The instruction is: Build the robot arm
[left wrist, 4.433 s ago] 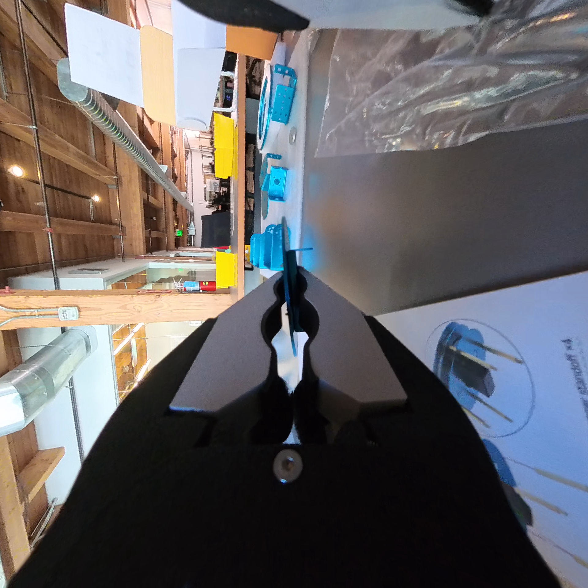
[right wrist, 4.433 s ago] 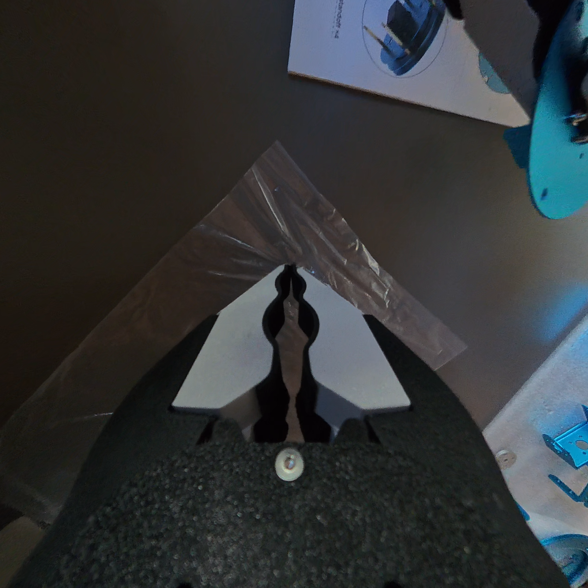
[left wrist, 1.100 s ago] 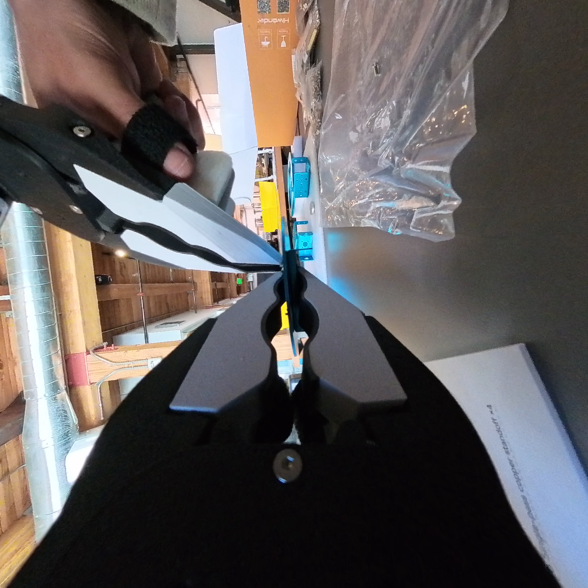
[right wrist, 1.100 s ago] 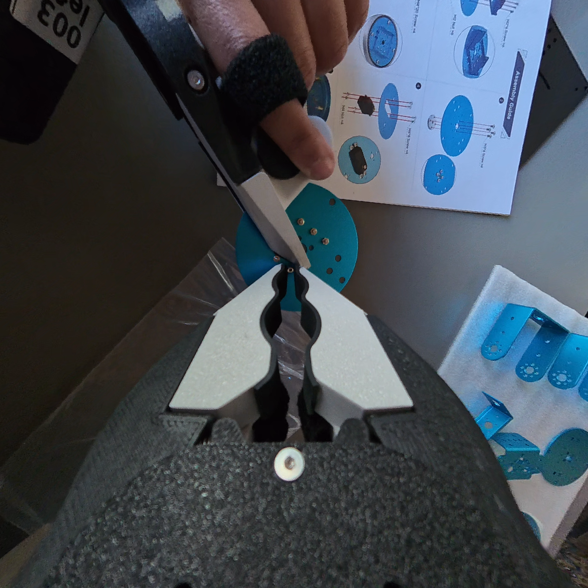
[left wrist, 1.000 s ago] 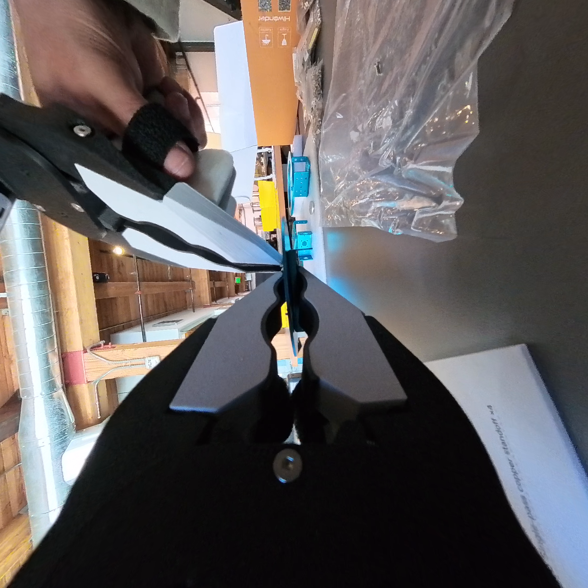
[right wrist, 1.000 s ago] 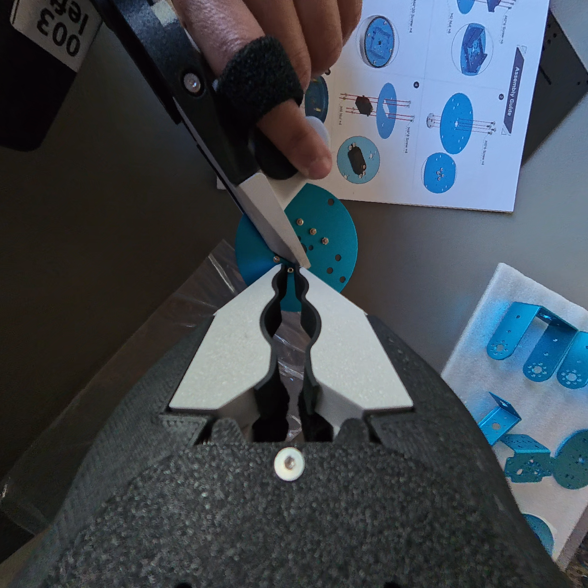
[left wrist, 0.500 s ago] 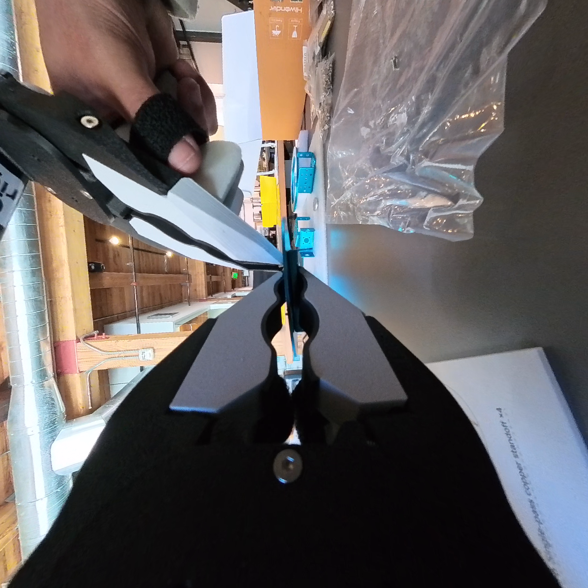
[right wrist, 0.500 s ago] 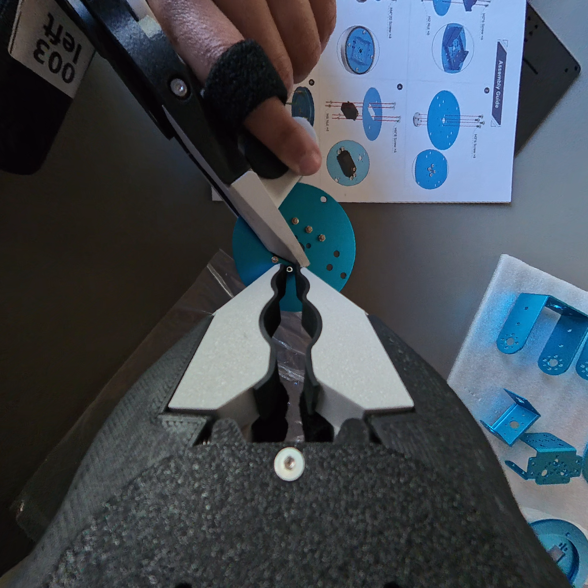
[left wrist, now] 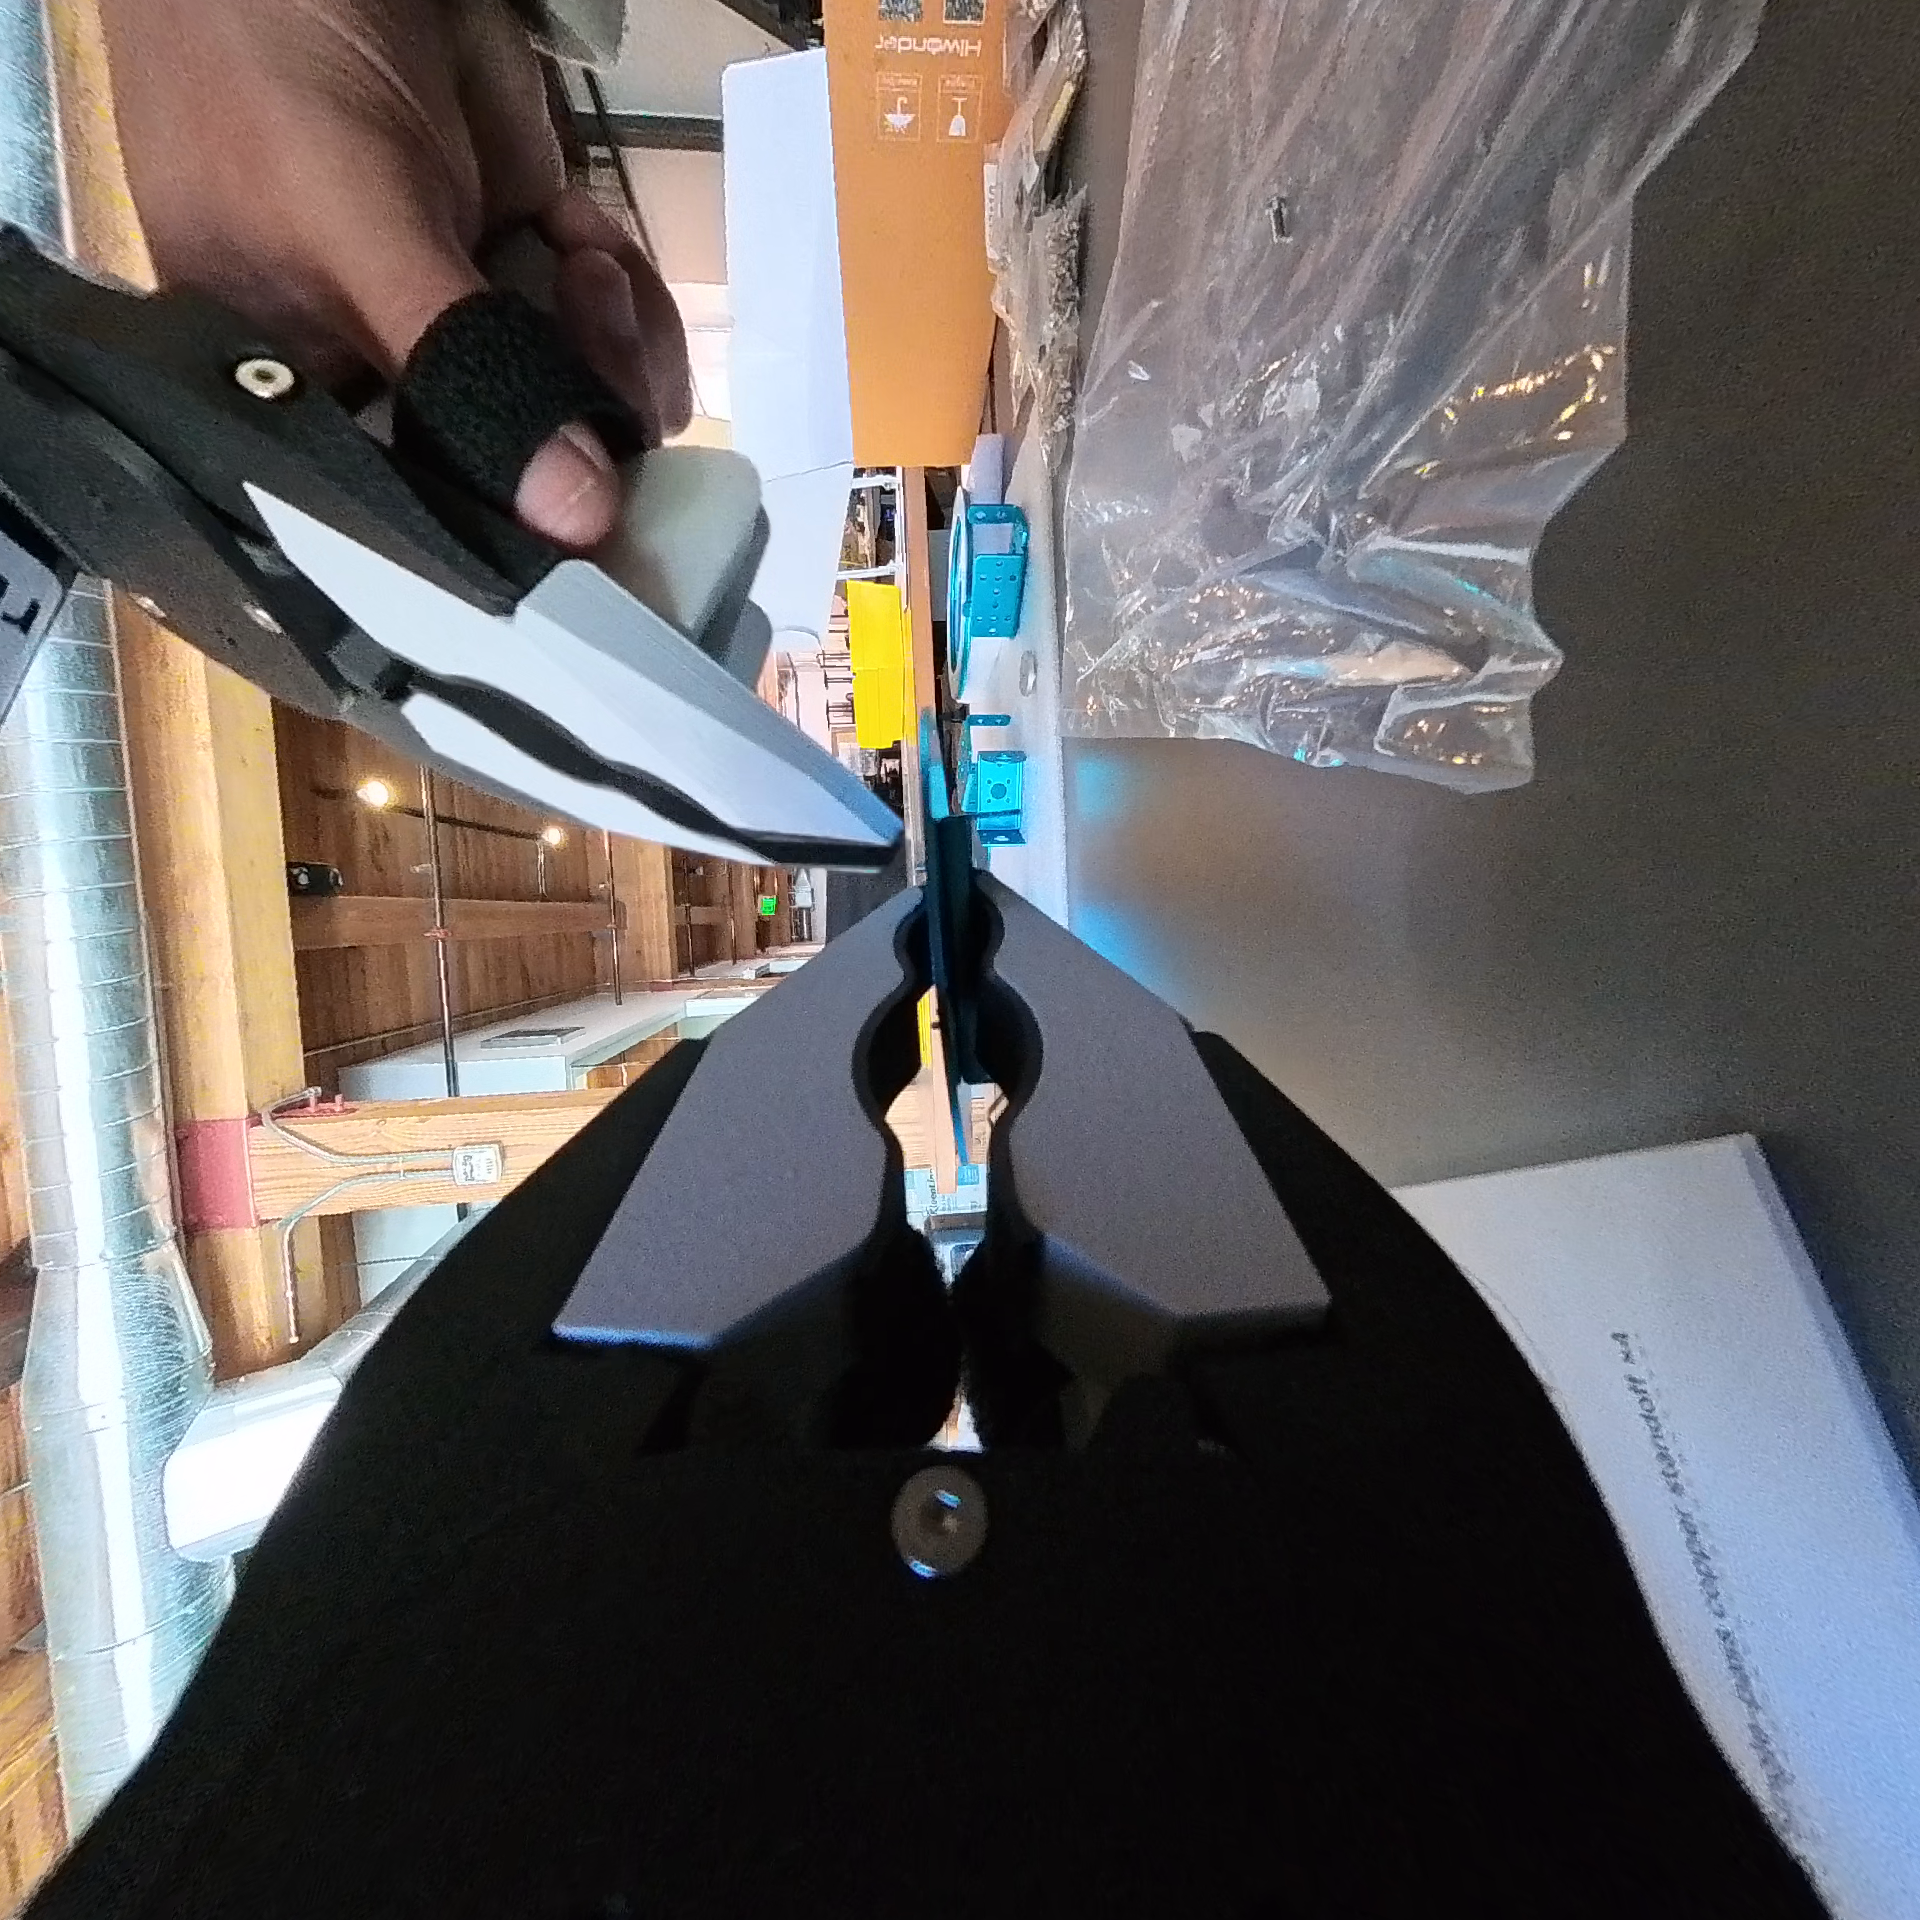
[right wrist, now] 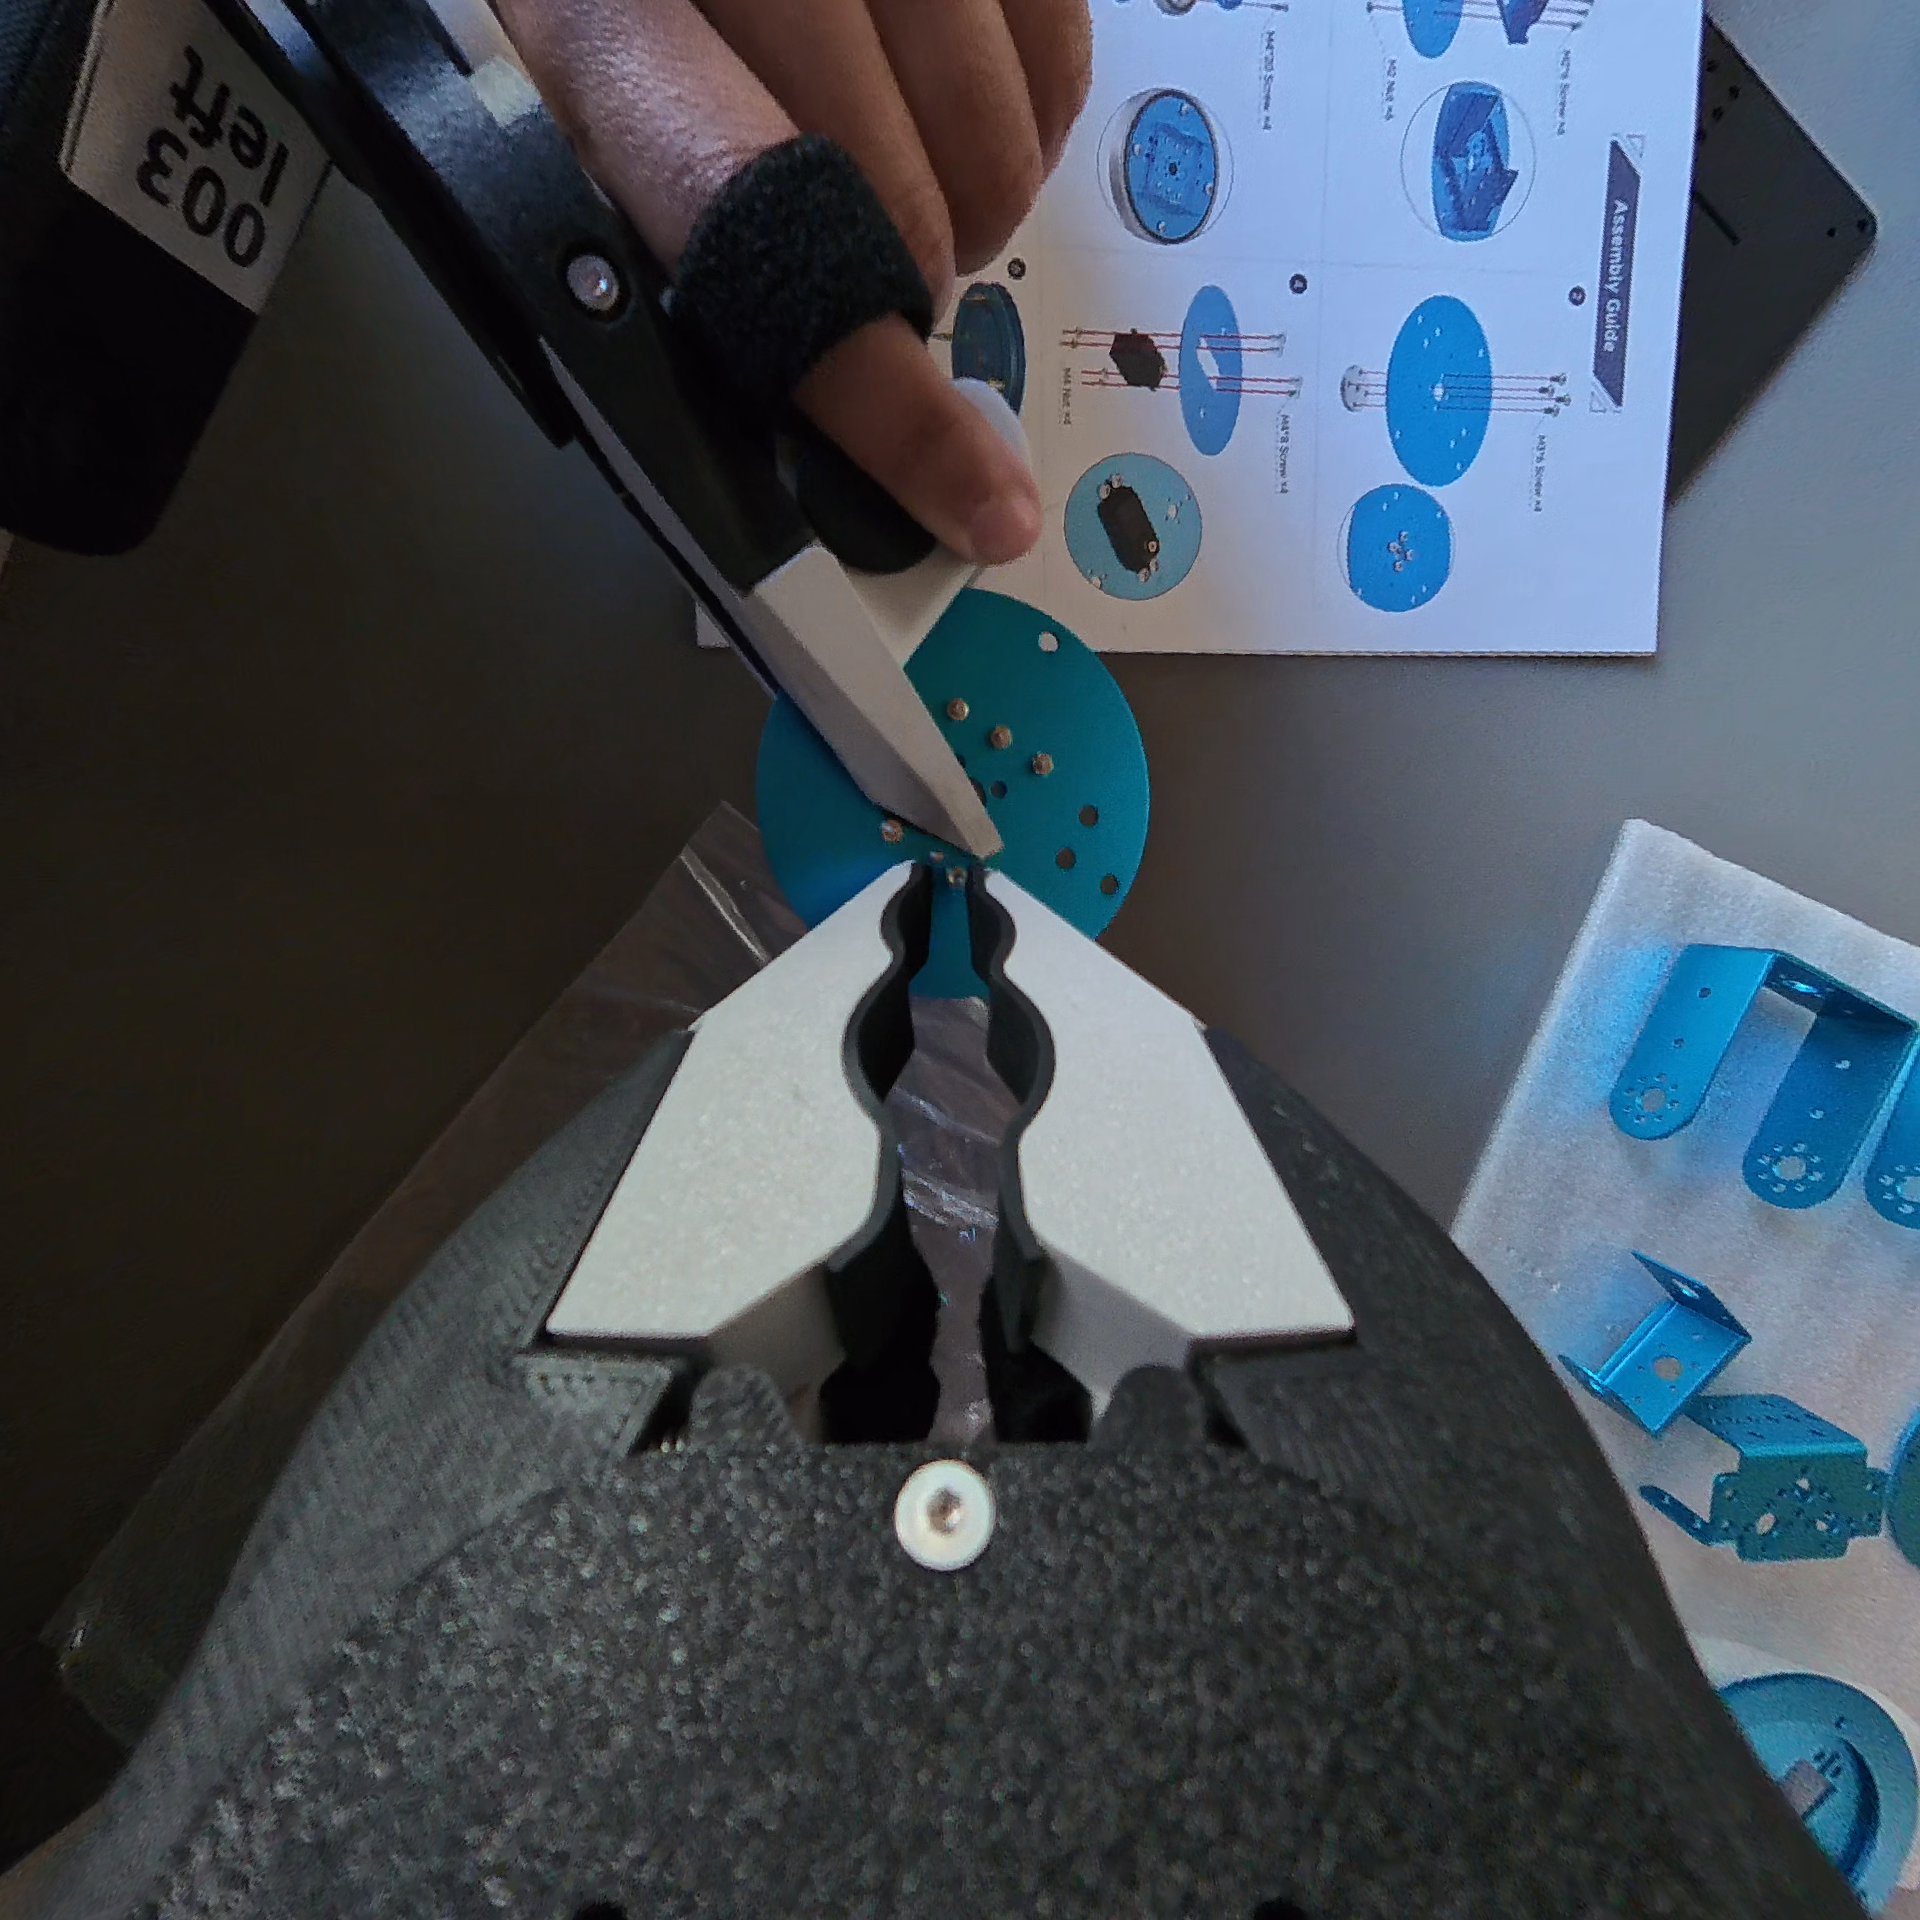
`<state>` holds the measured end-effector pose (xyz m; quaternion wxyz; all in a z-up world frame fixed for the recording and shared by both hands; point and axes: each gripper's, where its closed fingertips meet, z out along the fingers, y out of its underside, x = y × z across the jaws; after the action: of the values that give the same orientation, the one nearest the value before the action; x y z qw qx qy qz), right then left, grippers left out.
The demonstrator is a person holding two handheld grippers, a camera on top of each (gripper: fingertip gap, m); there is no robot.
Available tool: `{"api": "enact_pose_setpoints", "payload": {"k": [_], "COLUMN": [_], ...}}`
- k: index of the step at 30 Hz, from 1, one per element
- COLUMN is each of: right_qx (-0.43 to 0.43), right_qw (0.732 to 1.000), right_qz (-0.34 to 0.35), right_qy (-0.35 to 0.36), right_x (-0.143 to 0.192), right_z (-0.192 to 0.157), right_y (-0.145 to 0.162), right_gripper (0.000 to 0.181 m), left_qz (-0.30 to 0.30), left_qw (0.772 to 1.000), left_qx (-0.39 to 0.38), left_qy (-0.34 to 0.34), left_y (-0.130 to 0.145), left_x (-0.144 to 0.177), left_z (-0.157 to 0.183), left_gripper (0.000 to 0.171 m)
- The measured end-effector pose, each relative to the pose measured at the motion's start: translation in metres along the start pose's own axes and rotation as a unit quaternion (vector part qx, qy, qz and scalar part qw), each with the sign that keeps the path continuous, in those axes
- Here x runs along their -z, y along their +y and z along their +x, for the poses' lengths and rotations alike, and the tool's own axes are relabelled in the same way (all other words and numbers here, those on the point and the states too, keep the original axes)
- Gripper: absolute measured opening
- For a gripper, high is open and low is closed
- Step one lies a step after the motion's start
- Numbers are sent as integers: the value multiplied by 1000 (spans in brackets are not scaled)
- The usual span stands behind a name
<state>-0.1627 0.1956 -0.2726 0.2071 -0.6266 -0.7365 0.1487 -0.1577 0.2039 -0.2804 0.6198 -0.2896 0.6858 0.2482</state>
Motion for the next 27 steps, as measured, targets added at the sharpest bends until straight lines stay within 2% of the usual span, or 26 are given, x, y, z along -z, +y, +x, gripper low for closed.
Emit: {"api": "enact_pose_setpoints", "payload": {"k": [5, 18, 27], "right_qx": [-6, 30, 56], "right_qw": [999, 998, 997], "right_qz": [28, -45, -58], "right_qy": [-17, -25, -3], "right_x": [8, -5, -3], "right_z": [0, -6, -5], "right_y": [-1, 6, 7], "right_gripper": [6, 6, 2], "left_qz": [4, 0, -1], "left_qw": [1000, 998, 998], "left_qx": [-12, -62, -56], "left_qy": [-17, -23, -23], "left_y": [-3, -6, -5], "left_x": [2, 2, 2], "left_z": [-5, 0, -1], "left_gripper": [1, 1, 1]}}
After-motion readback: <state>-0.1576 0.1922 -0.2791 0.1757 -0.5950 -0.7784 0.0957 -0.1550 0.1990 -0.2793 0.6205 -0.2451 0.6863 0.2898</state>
